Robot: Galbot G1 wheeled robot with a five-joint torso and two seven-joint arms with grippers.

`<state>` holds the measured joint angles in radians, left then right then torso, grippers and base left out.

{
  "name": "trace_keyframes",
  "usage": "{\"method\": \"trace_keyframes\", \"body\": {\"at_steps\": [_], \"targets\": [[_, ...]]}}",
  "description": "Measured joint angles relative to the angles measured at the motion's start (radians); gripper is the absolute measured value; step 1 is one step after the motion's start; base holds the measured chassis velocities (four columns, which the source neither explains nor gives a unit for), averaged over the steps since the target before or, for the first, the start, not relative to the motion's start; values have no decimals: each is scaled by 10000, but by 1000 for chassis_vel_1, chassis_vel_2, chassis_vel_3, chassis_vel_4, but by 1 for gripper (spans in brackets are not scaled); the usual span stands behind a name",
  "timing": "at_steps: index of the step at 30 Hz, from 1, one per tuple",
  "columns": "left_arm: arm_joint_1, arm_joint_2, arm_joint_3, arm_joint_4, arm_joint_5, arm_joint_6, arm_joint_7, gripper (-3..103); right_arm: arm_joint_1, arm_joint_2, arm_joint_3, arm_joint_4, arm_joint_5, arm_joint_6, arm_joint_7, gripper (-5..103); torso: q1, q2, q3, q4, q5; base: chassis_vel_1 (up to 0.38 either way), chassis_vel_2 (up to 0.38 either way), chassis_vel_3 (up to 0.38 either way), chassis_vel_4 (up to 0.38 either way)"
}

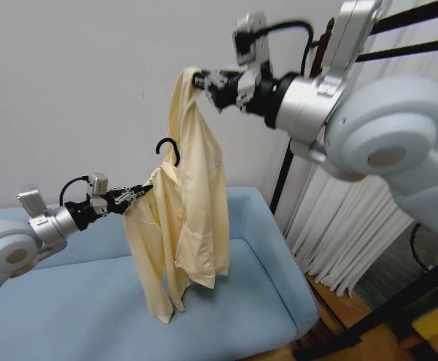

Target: Pick up the clothes from the sofa and hang them on the clothes hanger.

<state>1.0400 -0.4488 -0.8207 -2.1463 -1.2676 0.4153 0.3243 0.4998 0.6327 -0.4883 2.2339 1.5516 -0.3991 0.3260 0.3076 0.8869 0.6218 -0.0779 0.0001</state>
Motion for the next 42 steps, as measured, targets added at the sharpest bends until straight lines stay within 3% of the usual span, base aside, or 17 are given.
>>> {"method": "trace_keyframes", "body": {"at_steps": [11,14,23,28,30,34,36,42], "targets": [[-233,203,-98,242,-404,-309,-105,2,-2202,-1131,-174,1785,-673,264,-150,1,-1,0,0,-2,1,0,0,0,0],[-302,272,-166,244,-633,-397,40,2,-2396,-981,-376,1817,-810,275,-81,1,-1,0,0,-3,-1,0,0,0,0],[-410,654,-579,-221,-1954,-543,466,2,-2284,424,-1103,620,-980,415,657,1,-1,0,0,2,-2,0,0,0,0],[-437,789,-636,-133,-2112,-604,615,2,-2270,511,-1086,248,-1060,411,846,0,0,0,1,4,-1,0,0,0,0],[-456,815,-644,-31,-2143,-634,709,2,-2250,343,-1037,299,-1063,367,770,5,1,0,1,2,-2,0,0,0,0],[-677,986,-655,636,-2358,-789,1457,2,-2303,-350,-957,887,-1099,329,582,27,0,0,0,-4,1,0,0,0,0],[-763,1024,-625,812,-2411,-843,1611,2,-2319,-497,-941,1042,-1099,329,574,27,0,0,0,-2,1,0,0,0,0],[-1059,1051,-597,1303,-3175,-966,2267,2,-2092,-1143,-788,1344,-874,350,398,54,0,0,0,1,0,0,0,0,0]]}}
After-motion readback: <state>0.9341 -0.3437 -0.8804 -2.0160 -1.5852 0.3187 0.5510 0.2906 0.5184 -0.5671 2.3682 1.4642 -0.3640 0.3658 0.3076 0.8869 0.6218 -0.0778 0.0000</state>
